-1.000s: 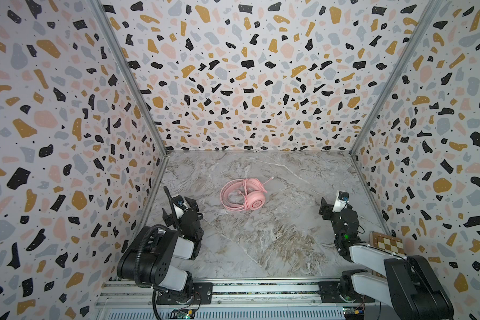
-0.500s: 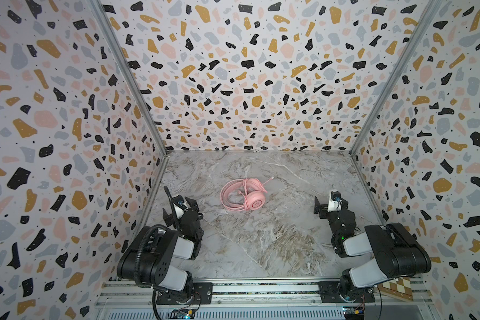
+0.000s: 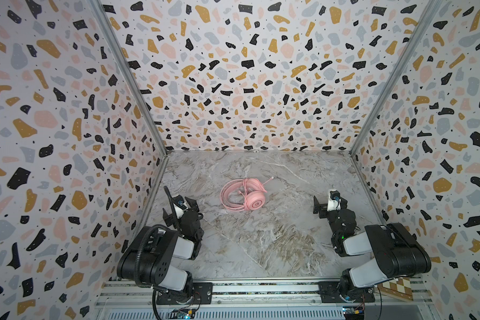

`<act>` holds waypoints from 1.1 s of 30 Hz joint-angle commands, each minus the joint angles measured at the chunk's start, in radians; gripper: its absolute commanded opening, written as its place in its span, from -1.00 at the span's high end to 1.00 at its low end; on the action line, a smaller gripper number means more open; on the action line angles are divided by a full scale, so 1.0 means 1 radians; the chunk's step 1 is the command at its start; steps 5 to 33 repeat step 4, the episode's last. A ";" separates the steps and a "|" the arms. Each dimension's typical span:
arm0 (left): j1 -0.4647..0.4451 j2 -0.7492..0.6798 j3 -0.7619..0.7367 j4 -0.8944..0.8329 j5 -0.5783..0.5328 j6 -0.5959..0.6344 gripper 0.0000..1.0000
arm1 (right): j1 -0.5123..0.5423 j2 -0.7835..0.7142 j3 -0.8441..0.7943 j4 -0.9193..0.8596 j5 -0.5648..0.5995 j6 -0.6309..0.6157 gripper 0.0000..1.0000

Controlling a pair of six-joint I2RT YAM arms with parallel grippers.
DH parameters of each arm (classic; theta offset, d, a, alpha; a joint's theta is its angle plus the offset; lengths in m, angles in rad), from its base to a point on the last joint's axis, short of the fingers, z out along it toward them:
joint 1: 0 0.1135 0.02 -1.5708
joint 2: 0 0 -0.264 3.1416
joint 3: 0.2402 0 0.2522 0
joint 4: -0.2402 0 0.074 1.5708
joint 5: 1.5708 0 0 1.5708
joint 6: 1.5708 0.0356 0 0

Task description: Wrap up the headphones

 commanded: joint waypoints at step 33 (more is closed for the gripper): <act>0.007 -0.008 0.015 0.038 -0.006 -0.010 -1.00 | -0.007 -0.015 0.013 0.001 -0.018 -0.004 -0.98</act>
